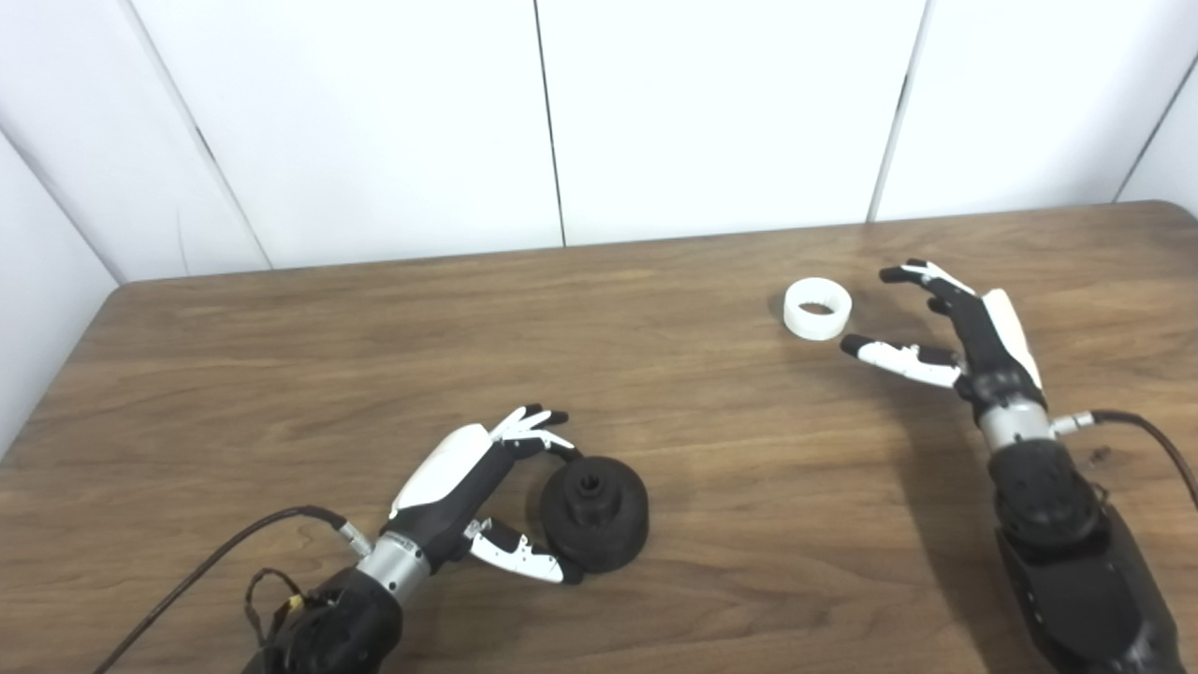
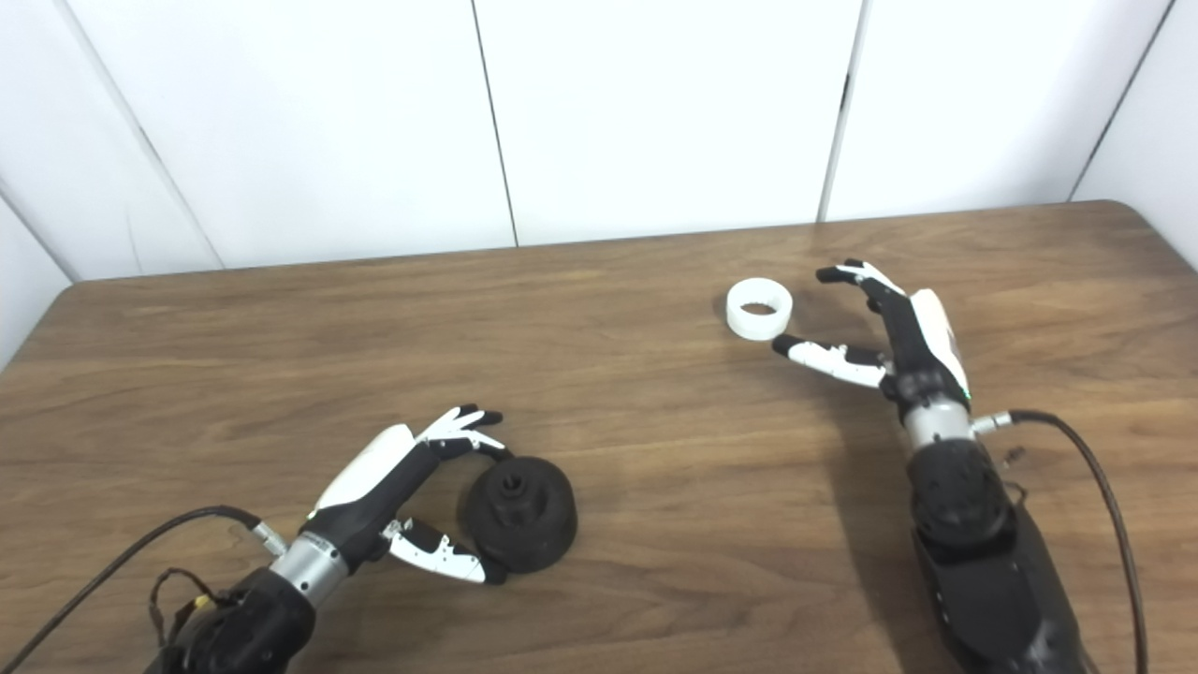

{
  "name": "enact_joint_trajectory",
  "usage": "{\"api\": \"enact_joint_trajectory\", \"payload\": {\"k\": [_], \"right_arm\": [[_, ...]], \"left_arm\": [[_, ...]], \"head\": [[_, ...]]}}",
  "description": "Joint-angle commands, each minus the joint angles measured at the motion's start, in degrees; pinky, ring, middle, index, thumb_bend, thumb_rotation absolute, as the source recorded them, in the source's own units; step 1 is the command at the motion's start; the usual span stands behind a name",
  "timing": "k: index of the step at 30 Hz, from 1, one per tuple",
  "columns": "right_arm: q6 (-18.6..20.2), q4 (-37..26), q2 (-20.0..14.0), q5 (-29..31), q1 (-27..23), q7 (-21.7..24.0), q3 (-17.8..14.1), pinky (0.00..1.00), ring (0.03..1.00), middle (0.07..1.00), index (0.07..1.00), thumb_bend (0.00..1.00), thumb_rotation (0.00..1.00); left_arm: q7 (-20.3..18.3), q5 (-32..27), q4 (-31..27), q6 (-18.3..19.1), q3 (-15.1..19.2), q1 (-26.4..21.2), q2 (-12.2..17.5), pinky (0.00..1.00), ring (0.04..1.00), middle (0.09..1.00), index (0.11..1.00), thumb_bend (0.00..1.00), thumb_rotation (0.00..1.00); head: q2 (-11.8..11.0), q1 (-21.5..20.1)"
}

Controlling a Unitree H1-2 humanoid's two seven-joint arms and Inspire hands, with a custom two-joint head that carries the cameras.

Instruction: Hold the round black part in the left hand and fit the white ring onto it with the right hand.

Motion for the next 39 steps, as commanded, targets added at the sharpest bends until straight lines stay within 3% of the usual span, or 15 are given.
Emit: {"api": "enact_joint_trajectory", "payload": {"k": [1,11,39], "right_arm": [[-1.78,0.77,-1.09,-0.98,-3.42,-0.2,0.68,0.88,0.934,0.916,0.753,0.9,0.37],[-2.57,6.65,-2.37,-1.37,-6.47,0.38,3.04,0.88,0.938,0.915,0.768,0.92,0.38],[-1.25,8.18,-4.95,-4.21,-11.59,3.36,6.56,0.91,0.948,0.923,0.787,0.91,0.37]], "left_arm": [[0.3,0.31,0.14,-1.57,0.02,0.41,0.77,0.94,0.998,0.941,0.645,0.88,0.19],[0.95,0.38,0.9,-2.97,0.07,0.66,0.7,0.94,0.997,0.934,0.641,0.88,0.19],[0.83,0.83,0.54,-1.37,-0.17,0.99,-0.48,0.94,1.0,0.939,0.652,0.88,0.18]], "head": [[-0.01,-0.01],[0.16,0.29],[-0.38,0.95]]}}
